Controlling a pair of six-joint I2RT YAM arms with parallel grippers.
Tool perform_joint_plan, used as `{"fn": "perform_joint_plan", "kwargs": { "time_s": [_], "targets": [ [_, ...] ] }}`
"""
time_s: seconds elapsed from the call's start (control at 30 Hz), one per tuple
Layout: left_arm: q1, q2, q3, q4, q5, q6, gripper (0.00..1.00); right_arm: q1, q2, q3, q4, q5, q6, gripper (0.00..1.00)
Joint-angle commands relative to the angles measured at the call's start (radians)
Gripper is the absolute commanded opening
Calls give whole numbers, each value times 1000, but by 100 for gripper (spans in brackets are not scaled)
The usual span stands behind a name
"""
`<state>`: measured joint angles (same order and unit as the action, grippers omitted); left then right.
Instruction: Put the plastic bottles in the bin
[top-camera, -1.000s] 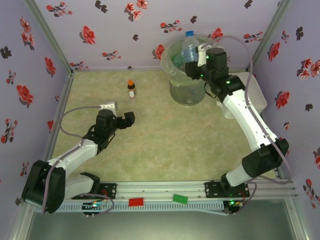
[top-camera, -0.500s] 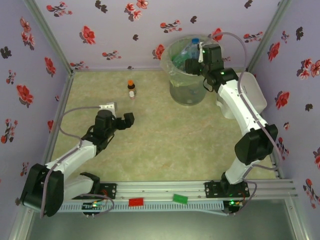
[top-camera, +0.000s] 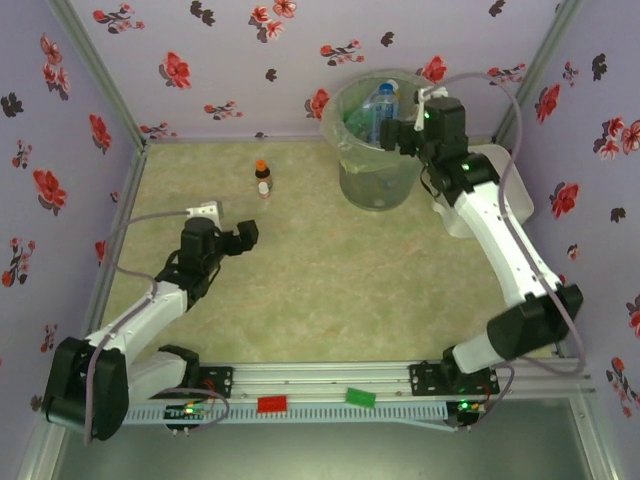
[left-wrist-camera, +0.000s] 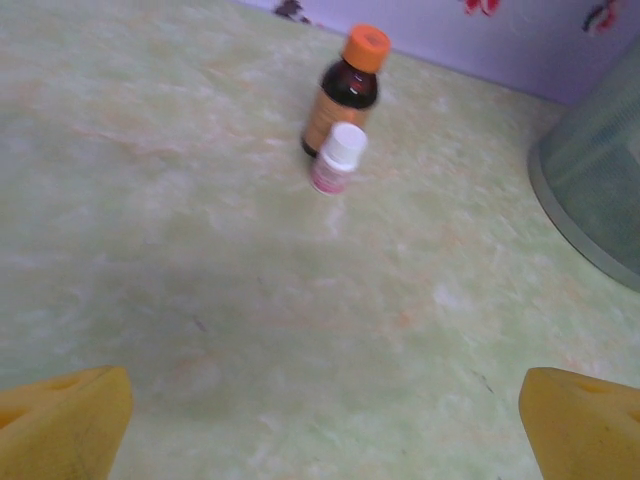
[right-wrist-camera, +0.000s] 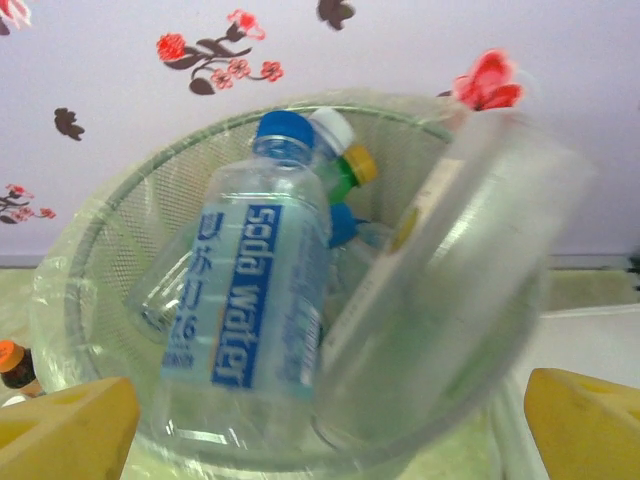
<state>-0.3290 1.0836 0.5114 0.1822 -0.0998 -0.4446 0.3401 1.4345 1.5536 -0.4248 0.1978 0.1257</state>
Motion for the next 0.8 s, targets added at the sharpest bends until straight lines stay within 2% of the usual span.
{"fn": "perform_joint_plan", "kwargs": {
  "time_s": [0.0,0.2,0.33,0.47,0.6,0.77],
  "targets": [
    [49,-22,24,15,-64,15,100,2,-111,-141,47,92,-35,100],
    [149,-21,14,13,-93,-17,100,0,-318,-538,208,161,-31,100],
    [180,-30,-8,18,-140,-15,100,-1,-380,-767,331,184,-30,100],
    [182,-25,-52,65,-225,35,100,0,-379,-916,458,211,-84,100],
    [188,-30,-63,63,-268,77,100,-19,-335,-1053,684,278,-159,100],
    [189,-3,-19,11,-342,143,100,-107,-206,-1148,985,218,-150,100]
  ]
}}
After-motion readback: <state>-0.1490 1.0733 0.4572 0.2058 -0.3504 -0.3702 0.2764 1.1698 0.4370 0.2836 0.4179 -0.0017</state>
